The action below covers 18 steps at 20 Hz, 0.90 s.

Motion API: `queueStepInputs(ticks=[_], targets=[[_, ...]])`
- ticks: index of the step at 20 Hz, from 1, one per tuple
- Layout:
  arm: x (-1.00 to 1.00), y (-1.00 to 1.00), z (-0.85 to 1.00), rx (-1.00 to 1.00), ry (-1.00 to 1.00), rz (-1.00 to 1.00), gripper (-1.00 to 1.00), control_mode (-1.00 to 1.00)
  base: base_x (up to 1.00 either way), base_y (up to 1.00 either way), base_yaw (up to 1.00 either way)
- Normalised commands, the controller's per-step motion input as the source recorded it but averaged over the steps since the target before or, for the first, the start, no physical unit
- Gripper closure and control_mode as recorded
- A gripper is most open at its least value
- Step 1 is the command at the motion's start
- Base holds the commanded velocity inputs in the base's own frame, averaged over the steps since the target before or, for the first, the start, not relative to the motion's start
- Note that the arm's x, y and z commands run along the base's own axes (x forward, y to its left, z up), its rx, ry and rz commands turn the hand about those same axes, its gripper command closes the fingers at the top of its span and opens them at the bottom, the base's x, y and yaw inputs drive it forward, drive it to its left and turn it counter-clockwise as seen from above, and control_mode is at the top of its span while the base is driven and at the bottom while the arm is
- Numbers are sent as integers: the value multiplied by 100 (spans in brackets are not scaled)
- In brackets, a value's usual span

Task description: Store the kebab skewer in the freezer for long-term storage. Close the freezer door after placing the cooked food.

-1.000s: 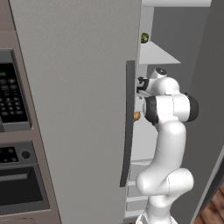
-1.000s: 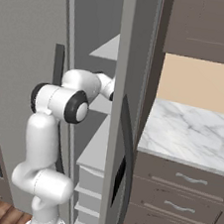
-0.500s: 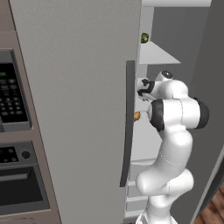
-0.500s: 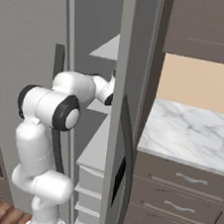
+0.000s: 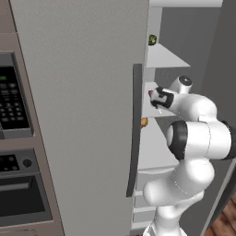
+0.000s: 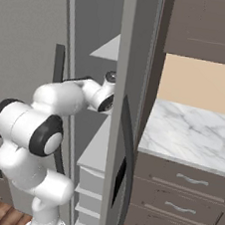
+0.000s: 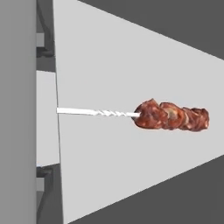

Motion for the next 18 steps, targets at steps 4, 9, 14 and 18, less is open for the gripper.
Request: queueStepInputs(ticks=[4,9,14,18], targets=[[-63,30,47,-5,0,-5,-100,-100,0,0,0],[-71,10,37,-2,0,-5,-100,-100,0,0,0],[-79,12,42,0,0,-6,-100,-100,0,0,0],[-89,23,44,0,0,-4,-100,-100,0,0,0]])
